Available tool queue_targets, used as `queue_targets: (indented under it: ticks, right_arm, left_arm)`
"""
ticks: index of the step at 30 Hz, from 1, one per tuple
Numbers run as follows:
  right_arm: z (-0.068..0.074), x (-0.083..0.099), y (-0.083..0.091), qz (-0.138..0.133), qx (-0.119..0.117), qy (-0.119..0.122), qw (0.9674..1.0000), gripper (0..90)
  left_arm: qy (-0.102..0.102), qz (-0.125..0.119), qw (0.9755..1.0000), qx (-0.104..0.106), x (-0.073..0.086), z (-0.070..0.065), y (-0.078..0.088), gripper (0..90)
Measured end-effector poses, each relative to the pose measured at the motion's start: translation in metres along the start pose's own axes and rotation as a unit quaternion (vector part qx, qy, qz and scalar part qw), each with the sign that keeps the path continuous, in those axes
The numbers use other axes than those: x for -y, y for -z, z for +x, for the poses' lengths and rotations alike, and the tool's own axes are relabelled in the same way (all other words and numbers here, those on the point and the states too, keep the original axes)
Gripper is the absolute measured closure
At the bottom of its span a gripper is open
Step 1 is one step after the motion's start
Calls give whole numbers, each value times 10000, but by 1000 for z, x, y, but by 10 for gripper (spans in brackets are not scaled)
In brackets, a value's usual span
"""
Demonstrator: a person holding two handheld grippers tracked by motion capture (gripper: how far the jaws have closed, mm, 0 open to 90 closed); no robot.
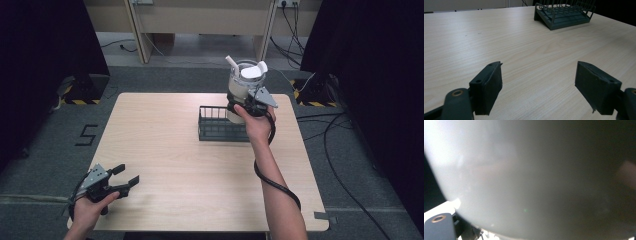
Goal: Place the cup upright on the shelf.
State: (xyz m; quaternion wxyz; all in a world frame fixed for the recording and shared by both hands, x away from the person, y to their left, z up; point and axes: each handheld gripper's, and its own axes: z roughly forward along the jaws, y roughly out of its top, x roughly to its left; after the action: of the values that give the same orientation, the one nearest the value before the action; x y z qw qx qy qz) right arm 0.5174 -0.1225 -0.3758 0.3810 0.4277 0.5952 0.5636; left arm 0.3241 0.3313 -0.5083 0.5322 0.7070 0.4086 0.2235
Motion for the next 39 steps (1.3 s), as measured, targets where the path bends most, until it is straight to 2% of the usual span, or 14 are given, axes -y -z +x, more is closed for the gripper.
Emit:
queue_targets:
  ticks: [39]
  right_arm:
    - [4,8,-28,152,18,-86,9998,109]
  left_arm:
    - [25,-22,10000,-41,0,1,0,203]
